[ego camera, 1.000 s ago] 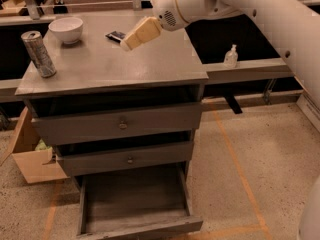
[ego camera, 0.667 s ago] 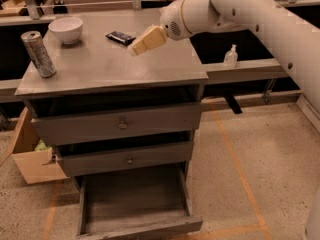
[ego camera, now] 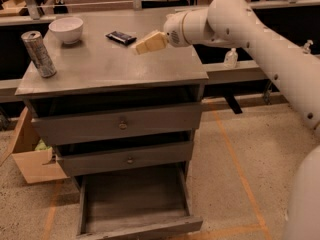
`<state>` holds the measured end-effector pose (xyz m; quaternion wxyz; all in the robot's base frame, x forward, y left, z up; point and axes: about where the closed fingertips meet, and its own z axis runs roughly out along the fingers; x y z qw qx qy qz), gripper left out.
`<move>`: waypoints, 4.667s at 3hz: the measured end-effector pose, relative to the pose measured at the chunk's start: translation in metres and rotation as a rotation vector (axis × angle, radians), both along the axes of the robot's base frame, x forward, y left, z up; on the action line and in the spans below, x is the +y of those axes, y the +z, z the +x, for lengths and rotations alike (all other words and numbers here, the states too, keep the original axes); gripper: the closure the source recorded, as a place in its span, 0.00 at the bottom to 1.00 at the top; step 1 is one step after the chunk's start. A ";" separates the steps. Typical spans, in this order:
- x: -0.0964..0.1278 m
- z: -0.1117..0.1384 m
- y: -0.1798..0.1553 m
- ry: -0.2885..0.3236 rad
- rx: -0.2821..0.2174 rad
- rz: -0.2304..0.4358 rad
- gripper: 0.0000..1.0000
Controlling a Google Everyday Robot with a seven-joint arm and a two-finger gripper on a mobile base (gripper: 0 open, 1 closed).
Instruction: Place rxbar blueberry into bottom drawer
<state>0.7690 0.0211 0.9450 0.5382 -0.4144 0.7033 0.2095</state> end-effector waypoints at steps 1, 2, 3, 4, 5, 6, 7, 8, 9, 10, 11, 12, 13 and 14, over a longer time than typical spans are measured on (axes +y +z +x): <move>0.002 0.025 -0.020 -0.019 0.035 0.022 0.00; 0.007 0.052 -0.033 -0.019 0.059 0.008 0.00; 0.012 0.083 -0.038 -0.032 0.067 -0.016 0.00; 0.020 0.110 -0.042 -0.041 0.070 -0.028 0.00; 0.041 0.130 -0.046 -0.032 0.075 -0.015 0.00; 0.057 0.145 -0.053 -0.023 0.079 -0.003 0.00; 0.070 0.155 -0.062 -0.013 0.080 0.020 0.00; 0.081 0.161 -0.072 0.001 0.079 0.032 0.00; 0.086 0.161 -0.082 0.007 0.099 0.031 0.00; 0.086 0.159 -0.090 0.003 0.134 0.028 0.00; 0.086 0.157 -0.091 0.001 0.157 0.025 0.00; 0.086 0.163 -0.087 -0.014 0.149 0.068 0.00; 0.096 0.166 -0.084 -0.015 0.143 0.110 0.00; 0.106 0.164 -0.086 -0.014 0.163 0.088 0.00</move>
Offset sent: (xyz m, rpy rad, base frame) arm 0.0956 0.0045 -0.0288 -0.0207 0.0637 -0.0249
